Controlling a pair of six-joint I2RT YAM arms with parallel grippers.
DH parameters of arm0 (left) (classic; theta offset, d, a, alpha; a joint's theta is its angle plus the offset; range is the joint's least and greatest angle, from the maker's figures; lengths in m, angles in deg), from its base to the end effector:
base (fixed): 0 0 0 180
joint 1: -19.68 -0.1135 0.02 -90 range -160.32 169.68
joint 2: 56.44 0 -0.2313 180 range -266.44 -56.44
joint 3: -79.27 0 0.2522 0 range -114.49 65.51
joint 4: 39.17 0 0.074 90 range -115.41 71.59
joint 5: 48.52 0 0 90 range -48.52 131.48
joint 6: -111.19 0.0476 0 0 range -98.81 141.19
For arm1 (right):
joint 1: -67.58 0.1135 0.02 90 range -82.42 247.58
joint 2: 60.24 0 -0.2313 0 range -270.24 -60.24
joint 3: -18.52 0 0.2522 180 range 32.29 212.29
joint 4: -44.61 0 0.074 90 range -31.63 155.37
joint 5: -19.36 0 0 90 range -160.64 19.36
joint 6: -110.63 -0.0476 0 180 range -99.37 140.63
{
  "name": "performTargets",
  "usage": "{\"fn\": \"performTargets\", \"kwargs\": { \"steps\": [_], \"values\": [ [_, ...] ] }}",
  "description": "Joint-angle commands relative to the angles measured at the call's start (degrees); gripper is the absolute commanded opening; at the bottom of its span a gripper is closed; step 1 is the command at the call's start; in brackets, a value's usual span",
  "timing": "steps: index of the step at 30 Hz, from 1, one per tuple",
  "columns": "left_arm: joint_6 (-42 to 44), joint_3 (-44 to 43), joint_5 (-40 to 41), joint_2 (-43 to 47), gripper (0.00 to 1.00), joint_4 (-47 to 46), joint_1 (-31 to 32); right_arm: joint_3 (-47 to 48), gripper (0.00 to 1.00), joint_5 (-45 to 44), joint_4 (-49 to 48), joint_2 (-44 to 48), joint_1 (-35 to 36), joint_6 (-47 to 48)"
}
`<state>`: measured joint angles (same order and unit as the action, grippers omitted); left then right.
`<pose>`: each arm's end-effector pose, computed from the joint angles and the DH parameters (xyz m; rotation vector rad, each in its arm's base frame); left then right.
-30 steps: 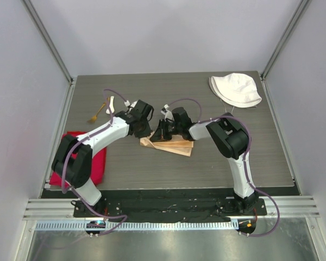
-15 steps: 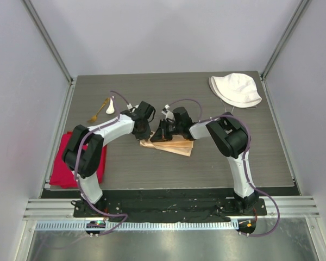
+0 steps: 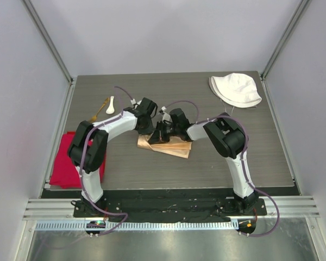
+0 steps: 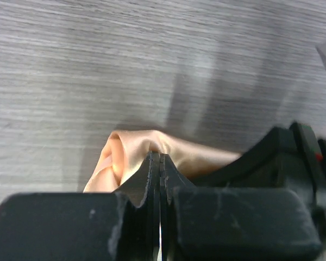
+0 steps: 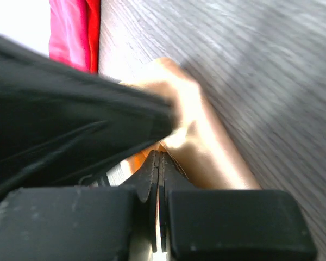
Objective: Fold the napkin into a case and place the utensils inside
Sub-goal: Stuff the top corner of the smaller-rectangle-folded napkin into the folded napkin.
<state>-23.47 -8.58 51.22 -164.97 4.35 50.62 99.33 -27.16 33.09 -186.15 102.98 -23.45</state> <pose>0.3319 -0.1895 0.1349 -0.3716 2.6516 -0.1956 0.3267 0.2724 0.0622 -0.3275 2.4114 1.5458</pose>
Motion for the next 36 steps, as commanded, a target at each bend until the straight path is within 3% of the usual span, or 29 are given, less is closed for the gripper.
{"fn": "performTargets", "kwargs": {
  "steps": [1, 6, 11, 19, 36],
  "values": [
    [1.0, 2.1, 1.9, 11.7, 0.04, -1.4, -0.3, 3.0, 0.01, 0.3, 4.3, 3.7, -1.6, 1.3],
    [-0.2, 5.0, 3.3, 22.2, 0.13, 1.8, -0.4, 2.4, 0.01, 0.4, 4.6, 6.8, -2.3, 0.9],
    [-2.4, 12.4, 0.5, 23.7, 0.07, 2.2, -0.4, 3.8, 0.01, 0.4, 4.4, 6.7, -3.1, 0.4],
    [-2.2, 14.4, 0.9, 21.2, 0.04, -1.5, -0.4, 11.2, 0.01, -0.7, 10.3, 0.1, -3.1, 3.9],
    [-1.8, 13.5, 1.8, 10.7, 0.01, -5.7, -0.6, 7.4, 0.01, -2.3, 8.8, -0.9, -0.3, 4.2]
  ]
}}
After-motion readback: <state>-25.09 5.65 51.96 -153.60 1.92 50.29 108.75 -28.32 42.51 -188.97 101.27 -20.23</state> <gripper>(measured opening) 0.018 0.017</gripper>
